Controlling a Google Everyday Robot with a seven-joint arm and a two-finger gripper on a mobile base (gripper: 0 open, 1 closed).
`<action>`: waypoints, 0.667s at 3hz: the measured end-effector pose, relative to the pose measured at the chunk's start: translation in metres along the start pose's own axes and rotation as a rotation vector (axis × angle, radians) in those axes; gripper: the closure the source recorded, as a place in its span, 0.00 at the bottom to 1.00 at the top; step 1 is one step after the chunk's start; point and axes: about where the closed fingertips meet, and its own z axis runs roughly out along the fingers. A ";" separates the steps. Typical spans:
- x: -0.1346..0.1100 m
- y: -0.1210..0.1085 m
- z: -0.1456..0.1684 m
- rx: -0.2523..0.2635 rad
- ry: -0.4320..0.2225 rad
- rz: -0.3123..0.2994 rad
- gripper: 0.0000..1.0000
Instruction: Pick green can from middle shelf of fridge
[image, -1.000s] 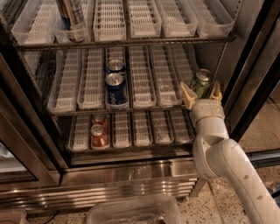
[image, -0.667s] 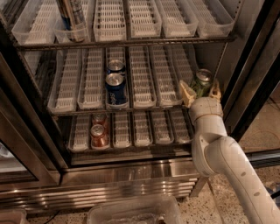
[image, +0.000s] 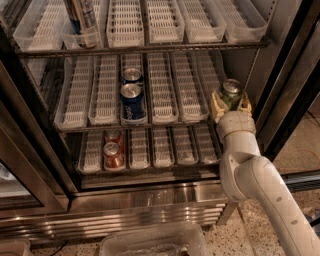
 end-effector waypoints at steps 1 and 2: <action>0.000 0.000 0.000 0.000 0.000 0.000 0.89; -0.005 0.000 0.001 -0.013 -0.012 -0.003 1.00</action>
Offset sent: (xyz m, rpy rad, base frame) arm -0.0015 0.0014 0.0120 -0.0136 -0.0254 0.0289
